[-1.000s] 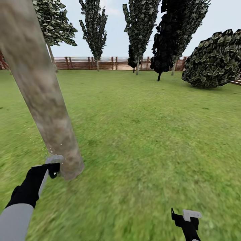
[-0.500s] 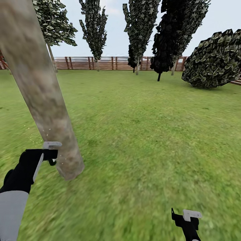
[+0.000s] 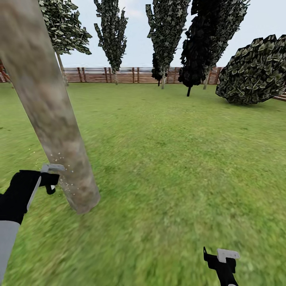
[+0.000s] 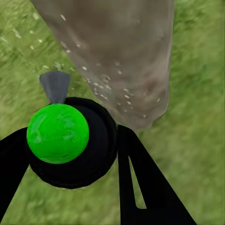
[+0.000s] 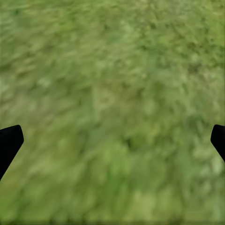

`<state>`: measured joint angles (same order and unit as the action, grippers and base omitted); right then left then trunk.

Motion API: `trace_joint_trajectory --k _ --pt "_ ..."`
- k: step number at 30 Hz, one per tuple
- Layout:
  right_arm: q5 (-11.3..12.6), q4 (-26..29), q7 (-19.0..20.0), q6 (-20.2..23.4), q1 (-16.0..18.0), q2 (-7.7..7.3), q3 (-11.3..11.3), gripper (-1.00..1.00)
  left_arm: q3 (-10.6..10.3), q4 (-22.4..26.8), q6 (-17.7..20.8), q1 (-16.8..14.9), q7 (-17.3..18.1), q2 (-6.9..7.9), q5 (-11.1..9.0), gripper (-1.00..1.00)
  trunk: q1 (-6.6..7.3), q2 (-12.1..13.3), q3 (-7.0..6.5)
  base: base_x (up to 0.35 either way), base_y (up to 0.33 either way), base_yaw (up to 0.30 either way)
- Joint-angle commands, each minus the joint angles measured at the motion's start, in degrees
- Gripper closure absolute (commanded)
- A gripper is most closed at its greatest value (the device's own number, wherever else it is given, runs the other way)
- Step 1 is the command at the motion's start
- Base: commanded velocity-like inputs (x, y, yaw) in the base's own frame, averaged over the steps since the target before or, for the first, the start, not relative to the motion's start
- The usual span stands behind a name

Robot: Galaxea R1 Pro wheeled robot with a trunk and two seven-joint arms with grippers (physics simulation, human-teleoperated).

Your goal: In the garden, pick up the pesticide atomizer on the floor and spray pesticide onto both trees until each tree trunk is fully covered.

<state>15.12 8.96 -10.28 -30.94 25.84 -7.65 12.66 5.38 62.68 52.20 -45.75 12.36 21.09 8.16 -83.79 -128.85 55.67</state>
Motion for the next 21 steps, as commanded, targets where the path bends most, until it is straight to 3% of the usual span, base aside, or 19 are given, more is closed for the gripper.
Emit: trace_joint_trajectory --k 1,8,11,15,21 --pt "0.00 0.00 0.00 0.00 0.00 0.00 0.00 -1.00 0.03 -0.02 0.00 -0.33 0.01 0.04 0.00 1.00 0.00 0.00 0.00 0.000 0.000 0.000" --pt "0.00 0.00 0.00 0.00 0.00 0.00 0.00 -1.00 -0.02 -0.10 -0.03 -0.09 -0.09 -0.17 0.00 1.00 0.00 0.00 0.00 0.000 0.000 0.005" --pt "0.00 0.00 0.00 0.00 0.00 0.01 0.07 -1.00 -0.32 -0.10 -0.17 0.03 -0.14 -0.29 -0.09 1.00 0.00 0.00 0.00 0.000 -0.006 0.208" --pt "0.04 0.00 0.00 0.00 0.00 0.01 0.06 -1.00 -0.36 -0.14 -0.32 0.04 -0.22 -0.60 -0.14 1.00 0.00 0.00 0.00 0.000 -0.206 0.200" --pt "0.04 0.00 0.00 0.00 0.00 0.01 0.01 -1.00 -0.45 -0.19 -0.47 0.04 -0.32 -1.37 0.10 1.00 0.00 0.00 0.00 0.064 -0.267 0.016"
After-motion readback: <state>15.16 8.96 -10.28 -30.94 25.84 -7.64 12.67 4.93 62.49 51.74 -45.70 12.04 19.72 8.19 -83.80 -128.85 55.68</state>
